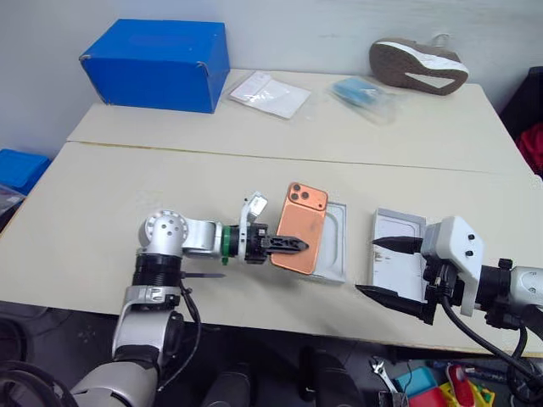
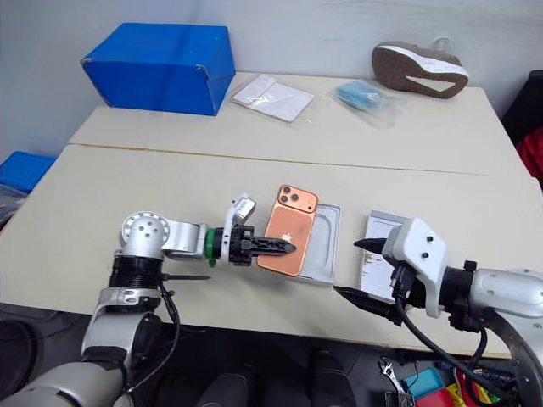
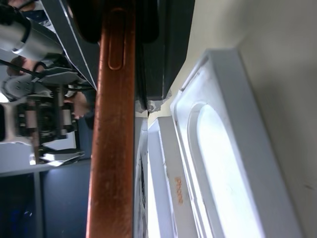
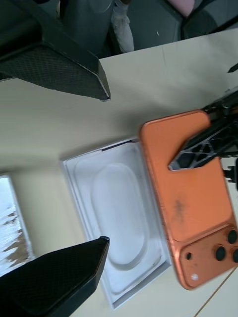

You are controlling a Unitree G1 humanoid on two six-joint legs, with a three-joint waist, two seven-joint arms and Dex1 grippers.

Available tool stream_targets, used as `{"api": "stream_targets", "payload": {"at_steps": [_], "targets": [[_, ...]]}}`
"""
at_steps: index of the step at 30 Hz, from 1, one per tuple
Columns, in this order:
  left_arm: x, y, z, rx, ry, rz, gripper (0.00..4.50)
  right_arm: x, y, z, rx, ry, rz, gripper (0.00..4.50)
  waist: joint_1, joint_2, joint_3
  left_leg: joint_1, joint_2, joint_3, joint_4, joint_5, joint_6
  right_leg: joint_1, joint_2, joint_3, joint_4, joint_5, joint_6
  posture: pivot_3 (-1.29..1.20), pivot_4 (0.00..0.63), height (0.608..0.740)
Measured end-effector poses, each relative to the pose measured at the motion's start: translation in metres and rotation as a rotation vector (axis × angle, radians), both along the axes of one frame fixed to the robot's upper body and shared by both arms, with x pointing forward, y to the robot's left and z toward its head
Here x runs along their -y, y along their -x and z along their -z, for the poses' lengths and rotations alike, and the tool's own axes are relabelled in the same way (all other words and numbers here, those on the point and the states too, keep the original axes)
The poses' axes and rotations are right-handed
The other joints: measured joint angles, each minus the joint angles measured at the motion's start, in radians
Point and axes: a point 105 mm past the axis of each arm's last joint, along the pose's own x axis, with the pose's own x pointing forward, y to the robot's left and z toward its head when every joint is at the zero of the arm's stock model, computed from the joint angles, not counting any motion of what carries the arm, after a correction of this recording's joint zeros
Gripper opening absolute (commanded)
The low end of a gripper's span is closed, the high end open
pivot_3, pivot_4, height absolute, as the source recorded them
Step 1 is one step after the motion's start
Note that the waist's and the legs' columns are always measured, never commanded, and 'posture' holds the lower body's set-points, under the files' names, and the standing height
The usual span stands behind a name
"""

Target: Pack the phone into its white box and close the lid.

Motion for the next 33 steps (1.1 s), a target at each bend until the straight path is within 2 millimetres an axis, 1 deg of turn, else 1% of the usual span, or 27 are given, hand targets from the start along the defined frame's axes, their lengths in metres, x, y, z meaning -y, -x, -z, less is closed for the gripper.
{"api": "stream_targets", "payload": {"at_steps": [3,6,12,17,24,32,33], "targets": [[0.022,0.002,0.008,-0.035,-0.029,0.003,0.11,0.002,0.0,-0.003,0.026,-0.001,0.027,4.5,0.004,0.0,0.0,0.0,0.0,0.0,0.0,0.001,-0.001,0.0,0.0,0.0,0.0,0.0,0.0,0.0,0.15,0.74],[0.032,-0.002,0.011,-0.045,-0.071,-0.025,0.11,0.003,0.002,-0.002,0.032,0.0,0.048,4.5,0.003,0.0,0.0,0.0,0.0,0.0,0.0,0.001,-0.001,0.0,0.0,0.0,0.0,0.0,0.001,0.0,0.15,0.74],[0.038,-0.006,0.013,-0.062,-0.091,-0.053,0.11,0.004,0.001,-0.001,0.046,-0.002,0.073,4.5,0.006,0.0,0.0,0.0,-0.001,0.0,0.0,0.001,-0.001,0.0,0.0,0.0,0.0,0.0,0.001,0.0,0.15,0.74],[0.037,-0.009,0.015,-0.057,-0.12,-0.075,0.11,0.004,0.001,-0.001,0.06,-0.004,0.086,4.5,0.005,0.0,0.0,0.0,0.0,0.0,0.0,0.001,-0.001,0.0,0.0,0.0,0.0,0.001,0.001,0.0,0.15,0.74],[0.042,-0.009,0.016,-0.064,-0.123,-0.08,0.11,0.004,0.0,-0.002,0.079,-0.007,0.091,4.5,0.007,0.0,0.0,0.0,-0.001,0.0,0.0,0.001,-0.001,0.0,0.0,0.0,0.0,0.001,0.001,0.0,0.15,0.74],[0.042,-0.009,0.016,-0.062,-0.124,-0.081,0.11,0.004,0.0,-0.001,0.079,-0.011,0.096,4.5,0.007,0.0,0.0,0.0,-0.001,0.0,0.0,0.001,-0.001,0.0,0.0,0.0,0.0,0.001,0.001,0.0,0.15,0.74],[0.042,-0.009,0.016,-0.061,-0.124,-0.081,0.46,0.003,0.0,0.0,0.078,-0.012,0.096,4.5,0.007,0.0,0.0,0.0,-0.001,0.0,0.0,0.001,-0.001,0.0,0.0,0.0,0.0,0.001,0.001,0.0,0.15,0.74]]}}
